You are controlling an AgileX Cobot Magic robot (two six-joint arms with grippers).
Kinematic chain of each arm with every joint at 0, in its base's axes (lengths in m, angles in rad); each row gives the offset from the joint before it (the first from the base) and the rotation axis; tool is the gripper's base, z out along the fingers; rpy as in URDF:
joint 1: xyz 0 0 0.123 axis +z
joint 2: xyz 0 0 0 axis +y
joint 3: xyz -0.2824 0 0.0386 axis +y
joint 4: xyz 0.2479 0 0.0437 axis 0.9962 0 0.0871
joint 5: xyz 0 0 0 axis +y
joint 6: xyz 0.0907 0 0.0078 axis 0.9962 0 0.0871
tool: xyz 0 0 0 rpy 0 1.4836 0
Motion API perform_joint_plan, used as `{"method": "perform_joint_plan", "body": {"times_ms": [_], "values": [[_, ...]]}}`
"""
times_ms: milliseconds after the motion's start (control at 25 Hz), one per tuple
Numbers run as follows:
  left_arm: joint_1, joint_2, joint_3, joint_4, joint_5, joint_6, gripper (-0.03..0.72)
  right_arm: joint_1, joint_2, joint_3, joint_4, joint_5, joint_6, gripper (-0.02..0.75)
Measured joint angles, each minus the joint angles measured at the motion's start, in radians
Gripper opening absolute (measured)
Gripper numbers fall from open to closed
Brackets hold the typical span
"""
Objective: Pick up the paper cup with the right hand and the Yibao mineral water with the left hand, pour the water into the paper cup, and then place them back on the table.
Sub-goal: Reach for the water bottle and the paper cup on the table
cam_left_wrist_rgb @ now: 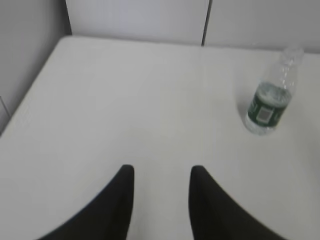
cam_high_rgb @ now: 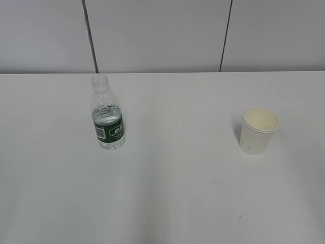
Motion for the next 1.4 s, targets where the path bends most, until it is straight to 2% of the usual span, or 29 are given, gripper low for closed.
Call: {"method": "perform_joint_plan", "body": {"times_ms": [160, 520, 720, 920, 1080, 1240, 1400], "values": [[0.0, 0.033, -0.004, 0.003, -0.169, 0.057, 0.241, 0.0, 0.114, 0.0, -0.032, -0.157, 0.0, 0.426], [0.0, 0.365, -0.002, -0.086, -0.552, 0.065, 0.241, 0.0, 0.459, 0.0, -0.034, -0.487, 0.004, 0.426], [-0.006, 0.525, 0.076, -0.096, -0.817, 0.066, 0.241, 0.0, 0.637, 0.038, -0.01, -0.705, 0.004, 0.426], [-0.066, 0.665, 0.208, -0.1, -1.084, 0.068, 0.241, 0.0, 0.769, 0.124, 0.022, -0.935, 0.004, 0.426], [-0.16, 0.771, 0.277, -0.097, -1.264, 0.068, 0.241, 0.0, 0.836, 0.135, 0.026, -1.006, 0.004, 0.426], [-0.231, 0.894, 0.293, -0.069, -1.385, 0.068, 0.241, 0.0, 0.906, 0.179, 0.026, -1.139, 0.019, 0.426], [-0.246, 1.012, 0.295, -0.047, -1.534, 0.068, 0.241, 0.0, 1.007, 0.25, 0.031, -1.323, 0.028, 0.426]]}}
